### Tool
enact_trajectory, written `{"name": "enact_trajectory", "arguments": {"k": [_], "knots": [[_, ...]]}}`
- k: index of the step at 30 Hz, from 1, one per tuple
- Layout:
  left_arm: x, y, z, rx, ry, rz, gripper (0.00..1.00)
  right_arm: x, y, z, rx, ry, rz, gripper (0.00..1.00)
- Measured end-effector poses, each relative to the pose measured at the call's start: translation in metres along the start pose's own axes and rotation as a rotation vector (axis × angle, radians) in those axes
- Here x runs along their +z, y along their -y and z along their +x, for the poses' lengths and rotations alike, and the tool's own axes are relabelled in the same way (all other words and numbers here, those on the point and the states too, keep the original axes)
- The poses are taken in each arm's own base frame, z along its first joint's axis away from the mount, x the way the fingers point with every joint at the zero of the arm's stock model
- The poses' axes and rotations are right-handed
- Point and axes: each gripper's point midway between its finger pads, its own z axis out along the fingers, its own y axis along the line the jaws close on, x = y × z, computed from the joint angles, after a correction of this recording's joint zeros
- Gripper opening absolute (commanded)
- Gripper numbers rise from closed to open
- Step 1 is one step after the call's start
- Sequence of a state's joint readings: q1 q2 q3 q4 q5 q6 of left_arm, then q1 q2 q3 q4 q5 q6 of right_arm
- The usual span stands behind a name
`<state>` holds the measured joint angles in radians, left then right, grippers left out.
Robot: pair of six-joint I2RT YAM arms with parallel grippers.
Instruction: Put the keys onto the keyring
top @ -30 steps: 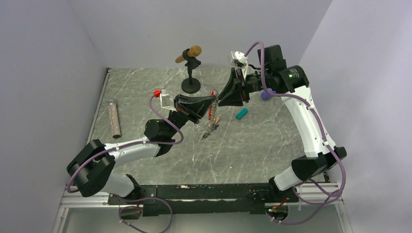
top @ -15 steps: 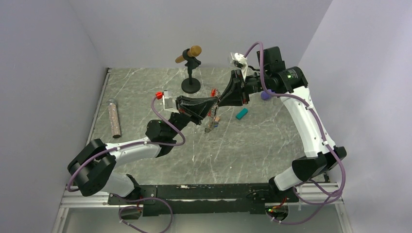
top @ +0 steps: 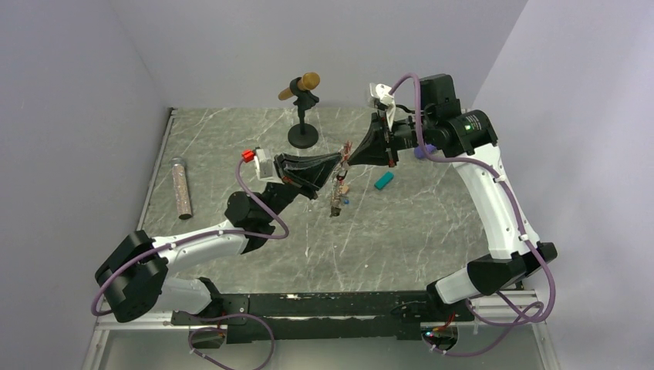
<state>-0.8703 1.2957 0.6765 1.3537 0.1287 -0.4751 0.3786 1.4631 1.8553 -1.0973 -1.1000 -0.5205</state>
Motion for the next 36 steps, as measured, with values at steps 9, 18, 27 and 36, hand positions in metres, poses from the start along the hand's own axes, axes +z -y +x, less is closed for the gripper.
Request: {"name": "enact_trajectory", "arguments": {"k": [9, 18, 27, 36], "knots": [[-0.002, -0.006, 0.006, 0.016, -0.022, -0.025, 0.0, -0.001, 0.002, 0.0, -0.006, -0.007, 0.016, 0.0], [-0.003, -0.008, 0.011, 0.016, -0.044, -0.035, 0.0, -0.003, 0.008, -0.001, -0.023, -0.022, 0.056, 0.0], [-0.004, -0.011, 0.017, 0.012, -0.069, -0.046, 0.0, -0.007, 0.015, 0.003, -0.04, -0.053, 0.114, 0.0], [-0.005, -0.009, 0.019, 0.007, -0.08, -0.034, 0.0, -0.002, 0.001, 0.009, -0.138, -0.092, 0.083, 0.0]]}}
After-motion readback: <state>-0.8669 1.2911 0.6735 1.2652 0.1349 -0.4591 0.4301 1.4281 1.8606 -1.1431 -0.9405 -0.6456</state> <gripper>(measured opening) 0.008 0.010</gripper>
